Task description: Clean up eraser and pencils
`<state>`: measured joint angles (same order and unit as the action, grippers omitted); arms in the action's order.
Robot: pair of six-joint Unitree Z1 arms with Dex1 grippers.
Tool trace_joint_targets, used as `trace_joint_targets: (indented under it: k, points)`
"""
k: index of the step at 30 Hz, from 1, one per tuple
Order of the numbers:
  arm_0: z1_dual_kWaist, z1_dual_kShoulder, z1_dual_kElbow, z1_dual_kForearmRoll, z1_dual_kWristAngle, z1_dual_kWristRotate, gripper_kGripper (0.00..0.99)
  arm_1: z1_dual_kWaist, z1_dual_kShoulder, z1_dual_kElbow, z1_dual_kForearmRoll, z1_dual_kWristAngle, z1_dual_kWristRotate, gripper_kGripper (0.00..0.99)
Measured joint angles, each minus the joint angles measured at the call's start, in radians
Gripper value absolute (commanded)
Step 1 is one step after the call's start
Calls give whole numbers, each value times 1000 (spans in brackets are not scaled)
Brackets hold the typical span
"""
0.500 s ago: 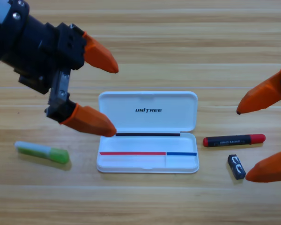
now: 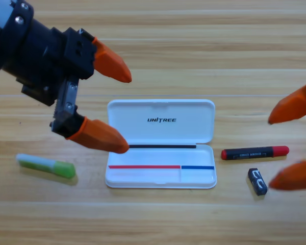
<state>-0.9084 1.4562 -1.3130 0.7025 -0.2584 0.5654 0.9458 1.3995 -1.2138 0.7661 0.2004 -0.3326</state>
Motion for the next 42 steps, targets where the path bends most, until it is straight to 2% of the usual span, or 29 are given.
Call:
trace_joint_targets:
  k: [6,9,12,16,21,25,28,31,39,42]
  points:
    - [0,1,-1,16,34,24,989,0,0,32,-1,-269,153,986]
    - [0,1,-18,73,76,97,989,0,1,75,-4,-364,214,986]
    - [4,1,-40,95,186,197,989,-2,13,82,-5,-440,284,986]
    - [63,1,-44,125,217,359,989,-17,70,82,-5,-425,287,985]
    - [205,3,-19,131,218,560,989,-55,161,97,-5,-246,292,990]
    - [303,41,15,131,204,680,988,-72,238,90,-5,-230,479,989]
    - [358,110,22,128,183,725,990,-92,297,74,-7,-230,566,979]
    - [391,166,65,67,181,734,990,-108,354,43,-9,-230,618,946]
    - [403,237,201,-78,181,734,986,-143,487,-14,-47,-230,697,881]
    - [404,264,224,-87,183,734,980,-150,519,-24,-48,-230,718,834]
